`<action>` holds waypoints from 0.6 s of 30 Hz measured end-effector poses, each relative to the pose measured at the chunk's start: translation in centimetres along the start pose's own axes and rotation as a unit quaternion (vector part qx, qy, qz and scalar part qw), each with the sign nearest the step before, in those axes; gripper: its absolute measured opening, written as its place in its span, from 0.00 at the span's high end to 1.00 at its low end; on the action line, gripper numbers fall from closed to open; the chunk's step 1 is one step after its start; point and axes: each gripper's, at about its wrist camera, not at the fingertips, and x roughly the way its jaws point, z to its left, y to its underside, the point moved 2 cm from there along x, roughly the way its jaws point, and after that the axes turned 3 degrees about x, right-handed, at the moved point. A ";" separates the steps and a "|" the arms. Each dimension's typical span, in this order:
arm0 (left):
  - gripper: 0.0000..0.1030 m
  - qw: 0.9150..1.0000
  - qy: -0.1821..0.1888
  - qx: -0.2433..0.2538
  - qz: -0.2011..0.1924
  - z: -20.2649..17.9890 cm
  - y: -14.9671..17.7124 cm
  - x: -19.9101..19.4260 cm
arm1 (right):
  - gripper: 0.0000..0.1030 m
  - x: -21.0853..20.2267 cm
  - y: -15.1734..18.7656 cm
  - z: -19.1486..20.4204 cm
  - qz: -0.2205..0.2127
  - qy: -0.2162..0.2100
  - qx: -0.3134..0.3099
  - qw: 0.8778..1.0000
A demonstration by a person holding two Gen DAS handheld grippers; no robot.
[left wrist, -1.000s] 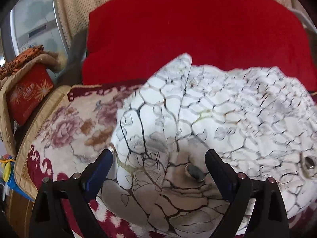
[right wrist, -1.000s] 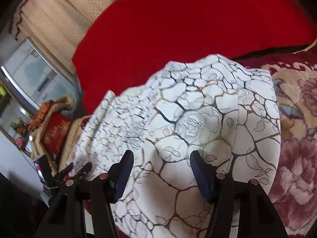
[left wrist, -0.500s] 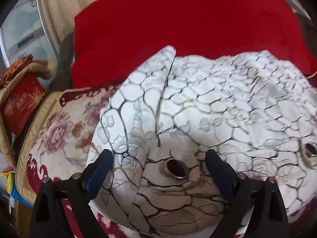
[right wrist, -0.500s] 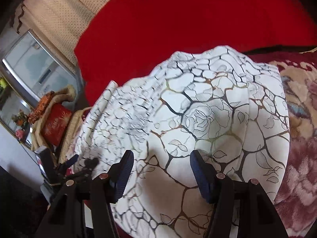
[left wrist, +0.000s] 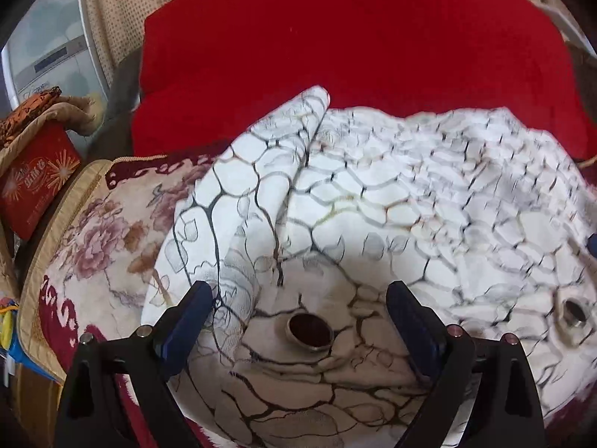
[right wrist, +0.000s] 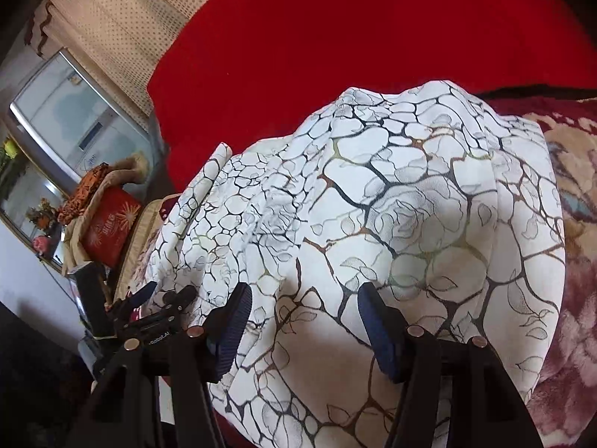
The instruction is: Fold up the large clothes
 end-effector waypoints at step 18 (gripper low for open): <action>0.08 0.999 -0.025 -0.022 0.023 0.8 -3.0 2.9 | 0.39 3.4 -6.2 -0.8 -0.006 0.029 0.033 0.999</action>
